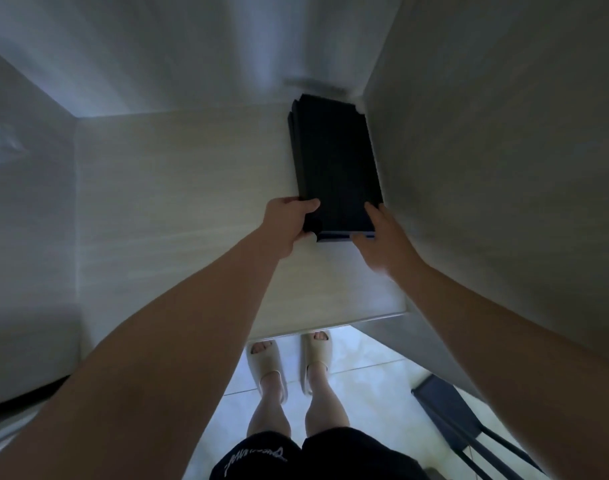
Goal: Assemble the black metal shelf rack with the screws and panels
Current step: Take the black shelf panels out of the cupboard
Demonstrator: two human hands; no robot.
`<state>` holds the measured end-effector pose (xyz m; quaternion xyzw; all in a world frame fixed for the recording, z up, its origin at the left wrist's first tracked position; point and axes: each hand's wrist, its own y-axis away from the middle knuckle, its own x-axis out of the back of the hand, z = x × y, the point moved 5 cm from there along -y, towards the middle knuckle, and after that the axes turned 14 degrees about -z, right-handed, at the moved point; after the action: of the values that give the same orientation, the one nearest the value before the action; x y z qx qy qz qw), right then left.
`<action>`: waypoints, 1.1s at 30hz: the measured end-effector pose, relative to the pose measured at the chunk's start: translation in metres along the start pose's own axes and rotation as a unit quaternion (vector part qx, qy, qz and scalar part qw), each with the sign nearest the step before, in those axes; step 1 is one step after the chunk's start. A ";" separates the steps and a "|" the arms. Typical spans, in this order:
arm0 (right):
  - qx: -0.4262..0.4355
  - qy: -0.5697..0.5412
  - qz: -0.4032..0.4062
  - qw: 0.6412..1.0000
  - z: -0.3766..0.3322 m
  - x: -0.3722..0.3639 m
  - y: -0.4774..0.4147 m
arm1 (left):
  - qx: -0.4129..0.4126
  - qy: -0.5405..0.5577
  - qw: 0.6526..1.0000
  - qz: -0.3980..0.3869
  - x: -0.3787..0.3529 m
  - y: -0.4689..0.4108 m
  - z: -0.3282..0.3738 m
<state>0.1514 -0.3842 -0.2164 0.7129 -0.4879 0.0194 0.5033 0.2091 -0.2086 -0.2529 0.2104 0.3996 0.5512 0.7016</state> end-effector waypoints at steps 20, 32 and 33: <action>0.008 -0.480 -0.031 0.877 -0.005 -0.093 0.161 | -0.017 0.015 0.989 -0.146 0.084 0.218 -0.085; 0.095 -0.478 -0.089 0.869 0.050 -0.126 0.266 | -0.025 0.063 0.993 -0.098 0.031 0.314 -0.180; 0.100 -0.477 -0.096 0.868 0.060 -0.132 0.276 | -0.029 0.063 0.994 -0.083 0.023 0.320 -0.194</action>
<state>-0.1427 -0.3441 -0.1212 0.7253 -0.5929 -0.3230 0.1348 -0.1369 -0.1178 -0.1399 0.1206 0.4430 0.5150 0.7239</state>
